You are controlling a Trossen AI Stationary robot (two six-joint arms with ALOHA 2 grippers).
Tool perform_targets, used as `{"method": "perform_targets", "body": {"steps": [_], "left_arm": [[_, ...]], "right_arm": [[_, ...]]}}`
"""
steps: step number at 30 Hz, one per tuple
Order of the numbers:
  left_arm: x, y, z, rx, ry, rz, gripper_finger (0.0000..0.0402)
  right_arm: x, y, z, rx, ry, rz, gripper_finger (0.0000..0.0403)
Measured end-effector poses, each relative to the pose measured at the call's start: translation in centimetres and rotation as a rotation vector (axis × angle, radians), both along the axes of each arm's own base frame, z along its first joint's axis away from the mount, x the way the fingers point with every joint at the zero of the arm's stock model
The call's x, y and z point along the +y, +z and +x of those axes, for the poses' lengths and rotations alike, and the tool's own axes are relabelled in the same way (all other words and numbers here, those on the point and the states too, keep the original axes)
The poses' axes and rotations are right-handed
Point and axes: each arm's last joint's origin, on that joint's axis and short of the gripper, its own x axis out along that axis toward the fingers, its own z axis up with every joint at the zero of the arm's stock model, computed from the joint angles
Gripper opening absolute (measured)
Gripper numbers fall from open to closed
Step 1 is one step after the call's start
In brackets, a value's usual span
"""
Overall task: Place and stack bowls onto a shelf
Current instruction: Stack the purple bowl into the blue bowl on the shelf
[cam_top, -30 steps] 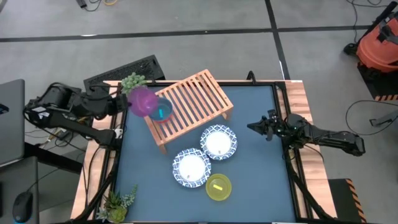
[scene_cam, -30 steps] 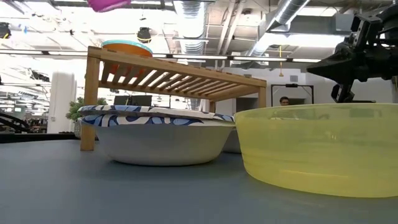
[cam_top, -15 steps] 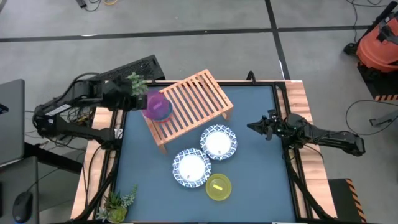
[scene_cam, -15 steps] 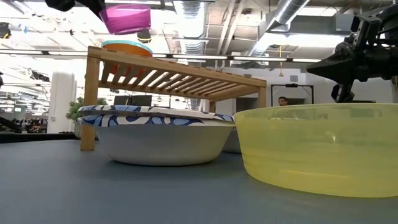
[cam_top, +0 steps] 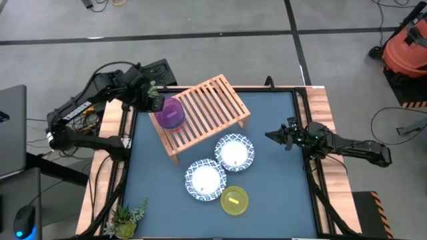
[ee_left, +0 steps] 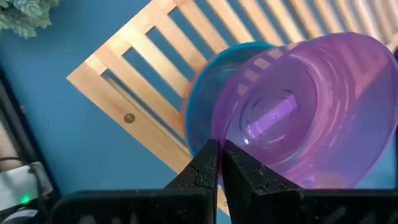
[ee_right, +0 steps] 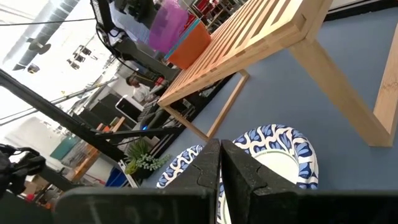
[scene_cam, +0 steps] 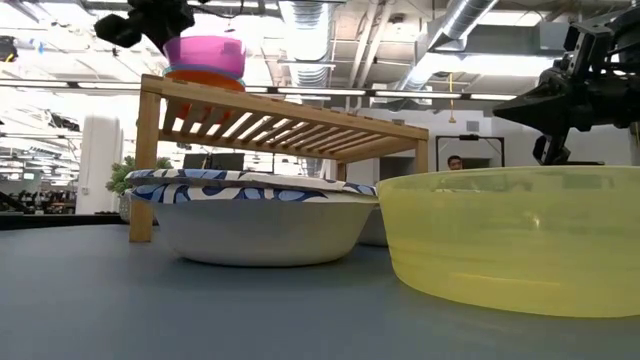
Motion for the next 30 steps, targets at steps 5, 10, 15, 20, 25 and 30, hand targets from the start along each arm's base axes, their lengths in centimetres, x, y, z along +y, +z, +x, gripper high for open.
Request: {"method": "perform_targets", "body": {"steps": [5, 10, 15, 20, 25, 30], "left_arm": [[0.9, -0.7, 0.6, 0.038, -0.035, -0.018, 0.0], [1.3, -1.1, 1.0, 0.051, -0.051, -0.029, 0.0], [1.4, -1.2, 1.1, 0.08, -0.062, -0.016, 0.0], [1.5, -1.2, 1.0, 0.094, -0.043, 0.0, 0.0004], [1.4, -1.2, 1.0, 0.092, -0.045, 0.0, 0.0037], [1.4, -1.2, 1.0, 0.089, -0.05, -0.003, 0.0089]], "right_arm": [[0.0, 0.0, 0.0, -0.001, 0.0, 0.008, 0.0042], [0.0, 0.0, 0.0, -0.001, 0.0, 0.008, 0.0042], [0.0, 0.0, 0.0, 0.001, 0.0, 0.008, 0.0042], [0.0, 0.0, 0.0, 0.001, 0.0, 0.008, 0.0042], [0.0, 0.0, 0.0, 0.001, 0.0, 0.008, 0.0042], [0.0, 0.0, 0.0, 0.001, 0.0, 0.007, 0.0042]]}}
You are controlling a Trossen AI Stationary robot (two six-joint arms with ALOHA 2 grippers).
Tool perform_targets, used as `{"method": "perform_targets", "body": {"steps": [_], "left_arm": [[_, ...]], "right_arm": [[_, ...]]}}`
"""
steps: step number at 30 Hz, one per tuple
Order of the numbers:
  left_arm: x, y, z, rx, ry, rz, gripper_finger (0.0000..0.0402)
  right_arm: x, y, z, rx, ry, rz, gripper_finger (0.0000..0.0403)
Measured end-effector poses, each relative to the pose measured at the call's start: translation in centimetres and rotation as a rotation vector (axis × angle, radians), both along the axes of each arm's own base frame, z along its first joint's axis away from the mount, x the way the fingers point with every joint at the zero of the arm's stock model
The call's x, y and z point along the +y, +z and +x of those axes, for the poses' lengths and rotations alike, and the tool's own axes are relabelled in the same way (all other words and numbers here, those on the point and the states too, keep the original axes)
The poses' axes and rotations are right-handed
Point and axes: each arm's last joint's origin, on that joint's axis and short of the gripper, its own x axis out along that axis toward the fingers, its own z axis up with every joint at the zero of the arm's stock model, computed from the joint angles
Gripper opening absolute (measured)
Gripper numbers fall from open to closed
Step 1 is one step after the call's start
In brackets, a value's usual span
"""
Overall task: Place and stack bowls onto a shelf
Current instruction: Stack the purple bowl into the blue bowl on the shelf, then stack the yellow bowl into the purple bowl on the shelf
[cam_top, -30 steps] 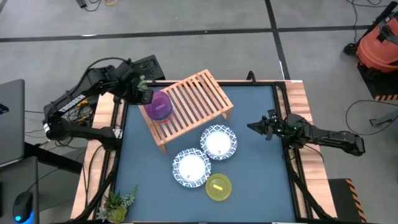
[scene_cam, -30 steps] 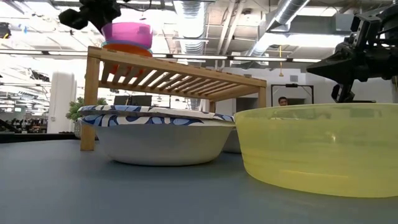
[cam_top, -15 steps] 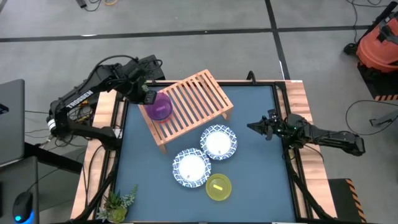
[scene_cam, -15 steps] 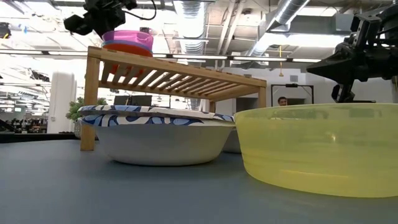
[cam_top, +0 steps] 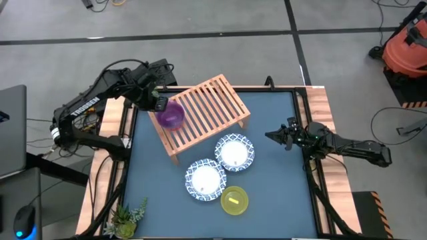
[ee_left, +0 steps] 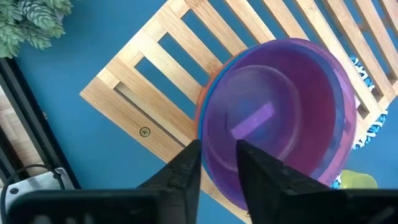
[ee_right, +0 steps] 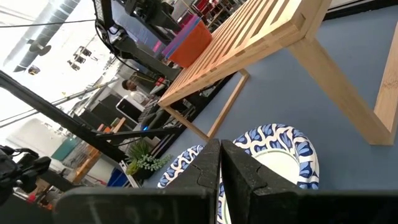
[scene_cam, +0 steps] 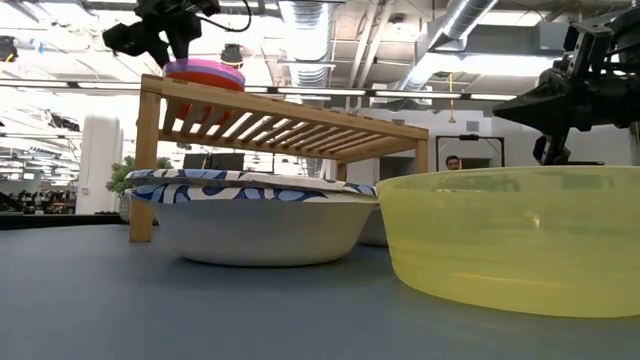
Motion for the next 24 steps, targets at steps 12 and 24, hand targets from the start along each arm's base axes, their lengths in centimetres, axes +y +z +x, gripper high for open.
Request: {"method": "perform_targets", "body": {"steps": [12, 24], "left_arm": [[-1.7, 4.8, 0.0, -0.264, -0.227, -0.027, 0.0143], [-8.5, 6.5, 8.5, -0.51, -0.507, 0.25, 0.0144]], "right_arm": [[0.0, 0.0, 0.0, 0.0, 0.0, 0.0, 0.0042], [0.0, 0.0, 0.0, 0.0, 0.001, 0.0, 0.0042]]}}
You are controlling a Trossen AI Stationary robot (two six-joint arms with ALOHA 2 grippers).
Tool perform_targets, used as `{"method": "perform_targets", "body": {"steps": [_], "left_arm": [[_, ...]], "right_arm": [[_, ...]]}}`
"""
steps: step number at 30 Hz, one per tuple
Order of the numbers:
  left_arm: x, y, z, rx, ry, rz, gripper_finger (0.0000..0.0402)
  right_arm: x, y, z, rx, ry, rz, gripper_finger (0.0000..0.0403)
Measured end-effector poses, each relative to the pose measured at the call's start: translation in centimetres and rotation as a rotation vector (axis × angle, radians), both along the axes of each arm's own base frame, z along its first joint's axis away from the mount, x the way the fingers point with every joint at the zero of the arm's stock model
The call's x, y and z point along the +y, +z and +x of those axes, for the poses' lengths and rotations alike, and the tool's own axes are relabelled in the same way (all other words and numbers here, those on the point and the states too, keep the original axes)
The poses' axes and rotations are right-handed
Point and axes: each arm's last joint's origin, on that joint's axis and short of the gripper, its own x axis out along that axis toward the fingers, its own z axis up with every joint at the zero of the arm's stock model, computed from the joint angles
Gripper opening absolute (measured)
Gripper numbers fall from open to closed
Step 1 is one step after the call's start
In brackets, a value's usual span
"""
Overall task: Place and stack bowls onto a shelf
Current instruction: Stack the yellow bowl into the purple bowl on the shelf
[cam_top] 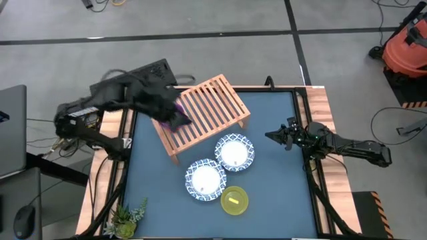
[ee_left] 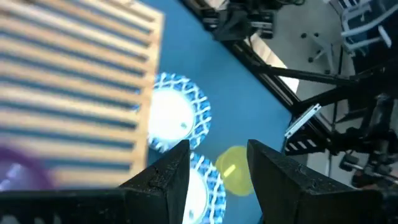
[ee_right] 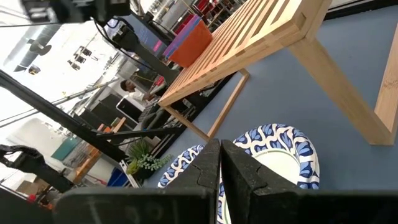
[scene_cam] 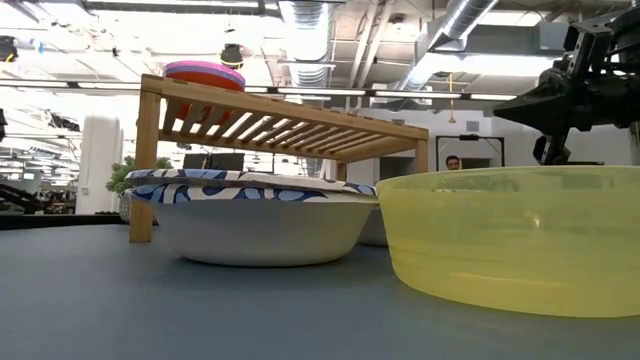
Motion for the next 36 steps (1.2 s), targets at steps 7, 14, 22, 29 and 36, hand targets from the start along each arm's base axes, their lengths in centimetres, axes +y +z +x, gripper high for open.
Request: {"method": "perform_targets", "body": {"steps": [7, 14, 22, 29, 36], "left_arm": [[-4.3, -4.2, 7.8, 0.026, -0.099, 0.168, 0.0144], [-7.4, -9.8, 14.5, 0.024, -0.185, 0.194, 0.0144], [-10.5, -14.5, 16.9, 0.114, -0.244, 0.185, 0.0144], [-12.4, -16.8, 17.6, 0.163, -0.197, 0.239, 0.0144], [-13.7, -17.8, 18.2, 0.144, -0.286, 0.325, 0.0144]], "right_arm": [[0.0, 0.0, 0.0, 0.0, 0.002, -0.001, 0.0042], [0.1, 0.0, 0.0, 0.003, 0.018, -0.025, 0.0042], [0.1, 0.0, 0.0, 0.003, 0.026, -0.028, 0.0042], [0.1, 0.0, 0.0, 0.002, 0.029, -0.043, 0.0042], [0.2, 0.0, 0.1, 0.006, 0.04, -0.042, 0.0042]]}}
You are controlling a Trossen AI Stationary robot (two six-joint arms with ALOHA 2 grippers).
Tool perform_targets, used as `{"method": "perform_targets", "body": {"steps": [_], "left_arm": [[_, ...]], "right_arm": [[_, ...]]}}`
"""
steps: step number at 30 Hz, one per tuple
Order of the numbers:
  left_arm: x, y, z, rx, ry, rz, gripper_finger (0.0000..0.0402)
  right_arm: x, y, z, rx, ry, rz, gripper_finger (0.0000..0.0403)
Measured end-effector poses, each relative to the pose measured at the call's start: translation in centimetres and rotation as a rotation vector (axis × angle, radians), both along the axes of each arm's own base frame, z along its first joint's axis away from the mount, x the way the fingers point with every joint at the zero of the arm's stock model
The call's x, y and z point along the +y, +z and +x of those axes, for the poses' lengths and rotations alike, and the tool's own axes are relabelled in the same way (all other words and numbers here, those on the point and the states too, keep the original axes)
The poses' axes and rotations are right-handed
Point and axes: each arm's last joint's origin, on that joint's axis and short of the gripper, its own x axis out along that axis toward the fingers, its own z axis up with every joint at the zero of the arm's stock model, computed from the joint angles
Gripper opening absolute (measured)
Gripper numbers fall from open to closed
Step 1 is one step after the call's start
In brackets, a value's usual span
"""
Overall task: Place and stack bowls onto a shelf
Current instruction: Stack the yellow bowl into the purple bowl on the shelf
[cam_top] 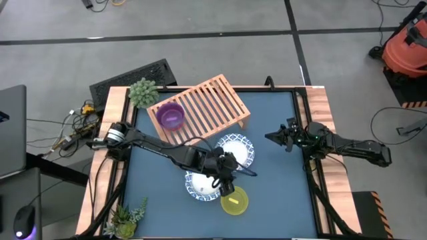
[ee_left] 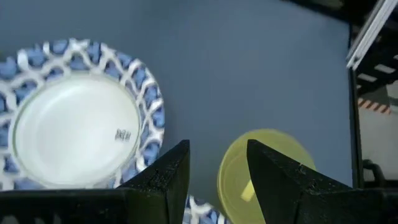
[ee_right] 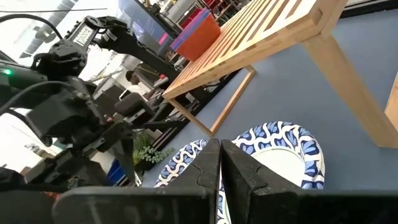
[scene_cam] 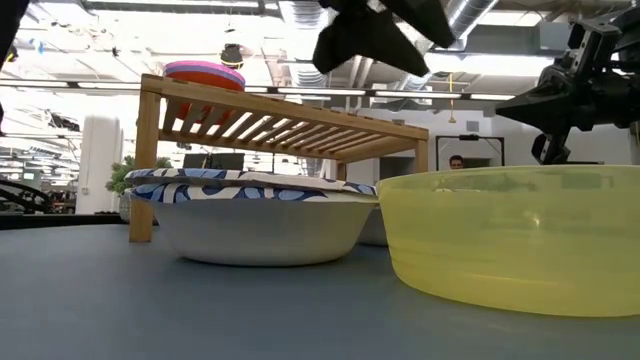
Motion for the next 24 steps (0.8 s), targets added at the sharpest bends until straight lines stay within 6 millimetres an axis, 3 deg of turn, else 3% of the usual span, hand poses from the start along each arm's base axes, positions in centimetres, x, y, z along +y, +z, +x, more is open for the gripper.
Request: {"method": "perform_targets", "body": {"steps": [12, 20, 24], "left_arm": [[-1.2, -4.1, 2.7, -0.037, -0.155, -0.087, 0.0144], [-1.1, -4.8, 2.1, 0.041, -0.183, 0.037, 0.0144], [-1.8, -6.4, 2.3, 0.079, -0.197, 0.051, 0.0144]], "right_arm": [[0.8, -0.3, 0.3, 0.04, 0.08, 0.007, 0.0042], [1.3, -0.7, 0.6, 0.085, 0.124, 0.014, 0.0042], [1.4, -0.9, 0.7, 0.11, 0.138, 0.026, 0.0042]]}}
